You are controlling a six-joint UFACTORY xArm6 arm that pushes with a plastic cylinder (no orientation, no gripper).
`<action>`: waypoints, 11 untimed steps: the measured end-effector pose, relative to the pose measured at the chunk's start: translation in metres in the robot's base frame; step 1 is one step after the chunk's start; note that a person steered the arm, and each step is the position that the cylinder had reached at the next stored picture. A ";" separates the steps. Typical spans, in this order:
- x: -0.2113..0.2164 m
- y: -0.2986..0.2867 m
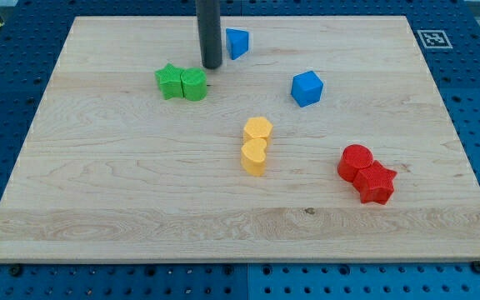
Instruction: Push the blue triangle towards the blue cube
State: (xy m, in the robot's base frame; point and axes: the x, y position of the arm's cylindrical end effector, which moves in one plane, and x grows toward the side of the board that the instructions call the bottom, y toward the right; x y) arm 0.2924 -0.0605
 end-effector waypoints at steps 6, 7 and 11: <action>-0.038 0.005; -0.038 0.030; -0.027 0.115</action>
